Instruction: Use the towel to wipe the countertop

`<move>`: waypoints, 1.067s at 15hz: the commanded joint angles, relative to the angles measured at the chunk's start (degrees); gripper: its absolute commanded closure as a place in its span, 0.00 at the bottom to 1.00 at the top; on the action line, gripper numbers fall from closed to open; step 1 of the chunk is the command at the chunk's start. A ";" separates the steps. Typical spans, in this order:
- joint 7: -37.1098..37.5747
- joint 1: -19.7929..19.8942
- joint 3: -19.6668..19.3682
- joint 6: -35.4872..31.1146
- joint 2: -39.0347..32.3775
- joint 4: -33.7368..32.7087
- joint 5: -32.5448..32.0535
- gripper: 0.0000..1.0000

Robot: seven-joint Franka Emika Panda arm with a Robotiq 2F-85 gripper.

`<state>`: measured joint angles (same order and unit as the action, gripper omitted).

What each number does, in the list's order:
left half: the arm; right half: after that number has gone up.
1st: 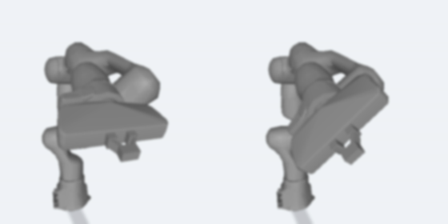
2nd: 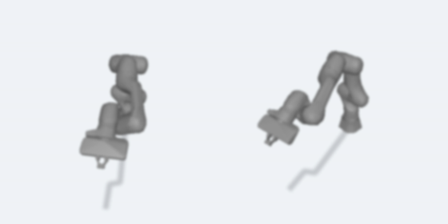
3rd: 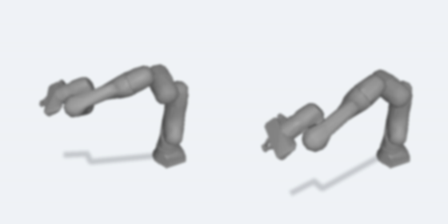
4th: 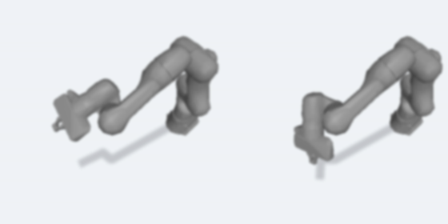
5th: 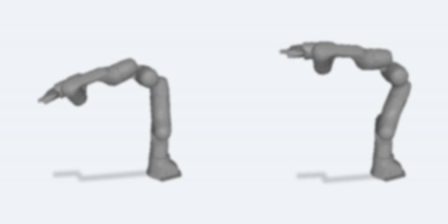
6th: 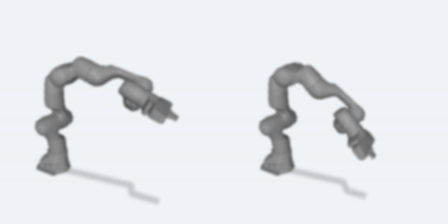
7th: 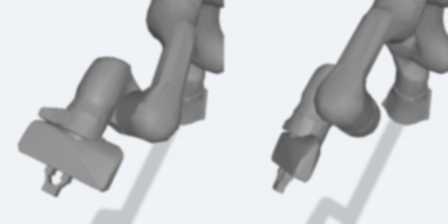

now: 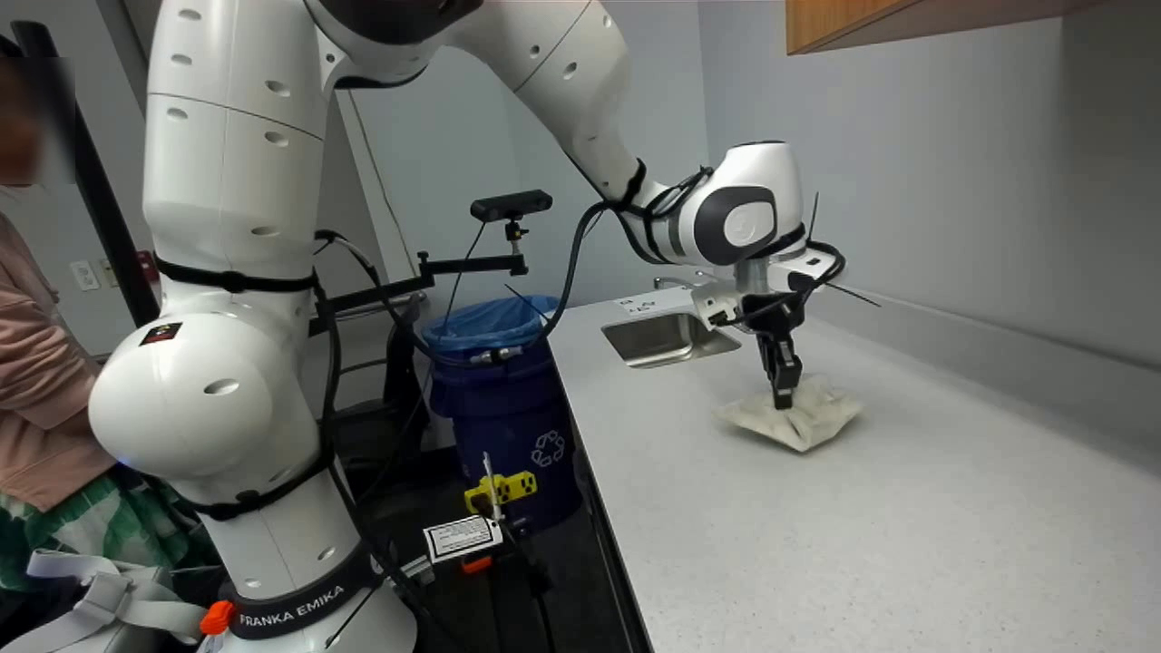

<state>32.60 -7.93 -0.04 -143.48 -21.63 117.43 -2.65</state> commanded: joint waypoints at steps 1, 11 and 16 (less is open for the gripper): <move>-7.56 -1.62 4.41 -0.14 1.43 -1.71 3.57 0.98; -33.80 -1.00 15.09 0.74 9.79 9.15 16.39 0.98; -31.64 -2.54 14.19 0.47 9.00 10.62 14.57 0.90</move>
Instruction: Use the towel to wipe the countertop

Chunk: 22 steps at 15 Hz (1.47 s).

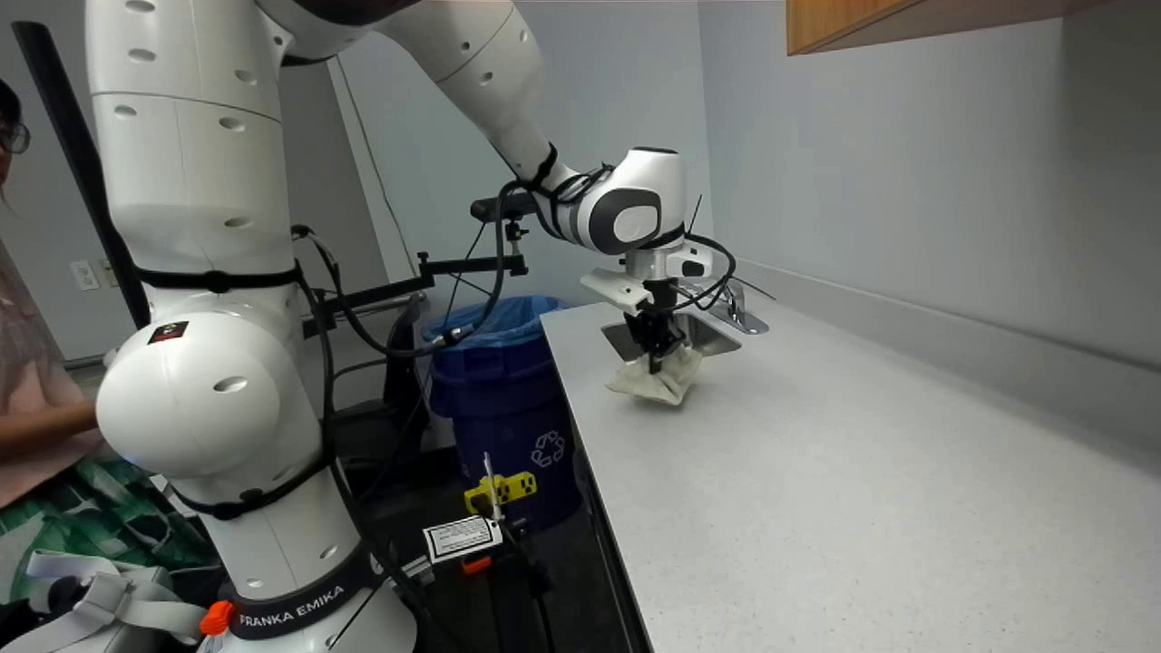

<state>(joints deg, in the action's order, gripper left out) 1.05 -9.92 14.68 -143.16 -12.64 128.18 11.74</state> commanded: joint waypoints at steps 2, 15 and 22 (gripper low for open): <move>-0.26 -0.55 -0.54 0.15 0.51 0.60 0.17 0.90; -1.70 -3.68 4.38 1.43 -9.32 -2.36 2.15 0.98; 1.88 -4.77 -0.67 4.02 -15.21 -8.07 -4.43 0.98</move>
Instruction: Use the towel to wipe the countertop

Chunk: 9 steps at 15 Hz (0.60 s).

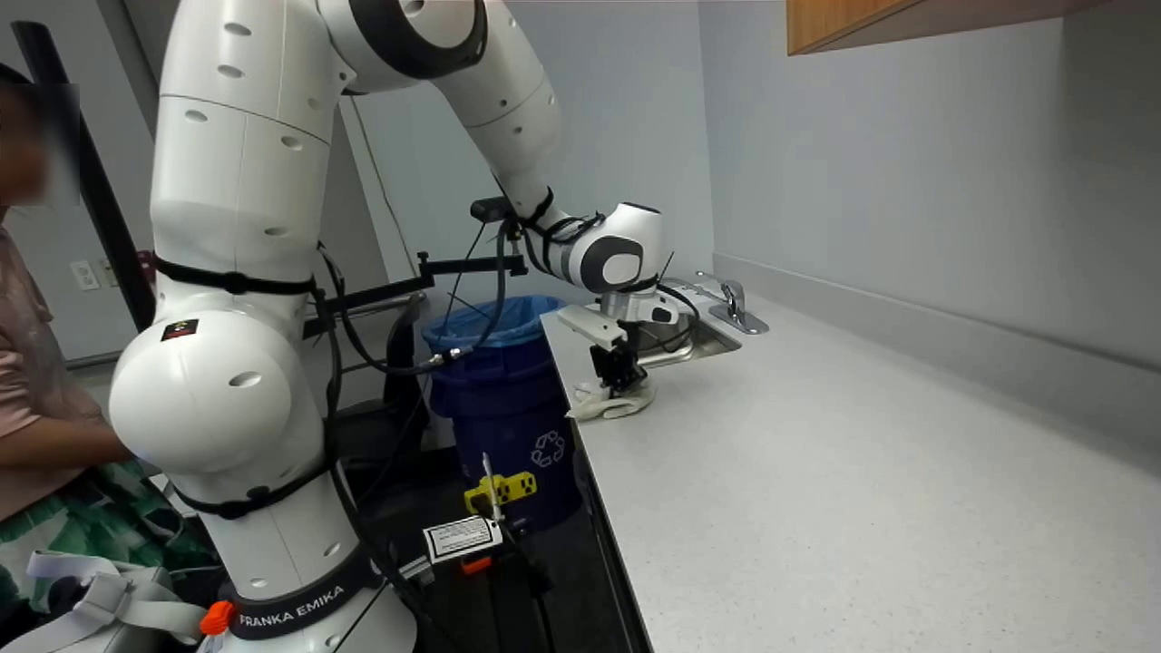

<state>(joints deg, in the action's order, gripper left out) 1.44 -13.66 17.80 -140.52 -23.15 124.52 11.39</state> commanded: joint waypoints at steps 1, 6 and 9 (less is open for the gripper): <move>2.29 -1.17 -5.36 1.73 -5.52 -5.91 -6.01 0.98; 7.45 -1.01 -13.03 2.13 -9.60 -14.06 -14.47 0.98; 11.46 -0.81 -16.17 1.99 -12.83 -19.55 -15.95 0.98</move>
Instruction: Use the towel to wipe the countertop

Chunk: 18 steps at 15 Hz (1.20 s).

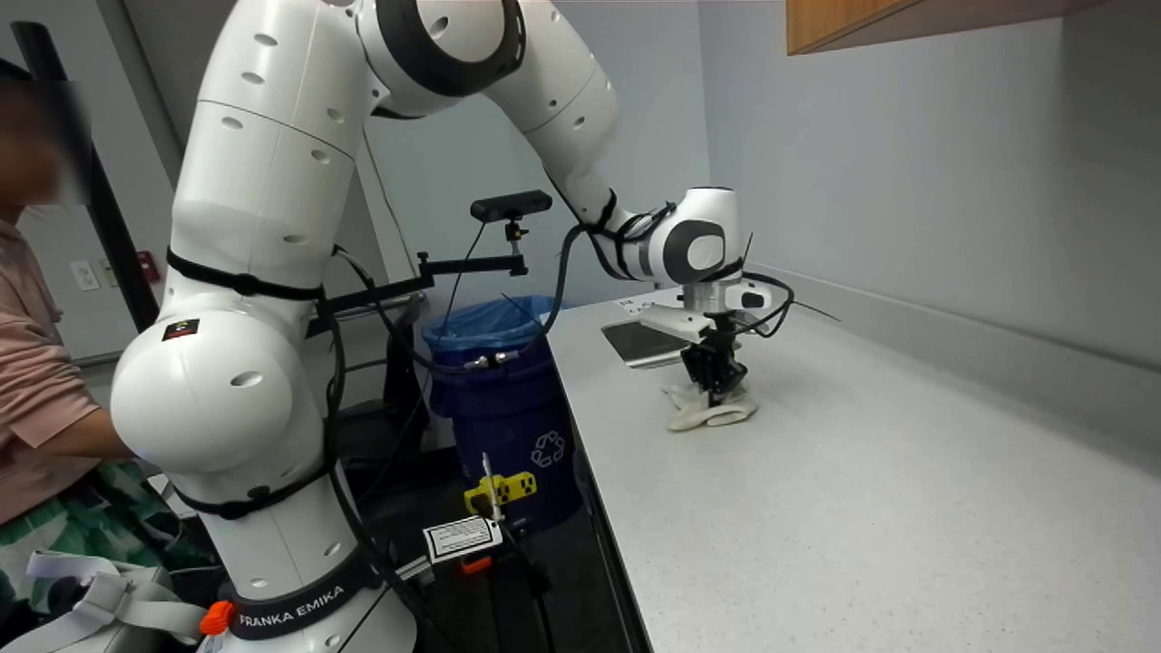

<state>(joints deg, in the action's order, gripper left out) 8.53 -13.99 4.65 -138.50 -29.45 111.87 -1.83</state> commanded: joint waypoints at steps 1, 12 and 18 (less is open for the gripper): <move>5.32 -0.29 -3.22 0.31 -7.38 -8.20 -1.98 0.98; -0.20 1.53 10.12 1.11 1.06 3.24 15.34 0.98; -4.42 0.80 15.27 2.79 3.45 8.80 21.00 0.98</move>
<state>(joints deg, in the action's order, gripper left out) 7.09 -13.54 19.23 -137.08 -28.09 117.31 16.65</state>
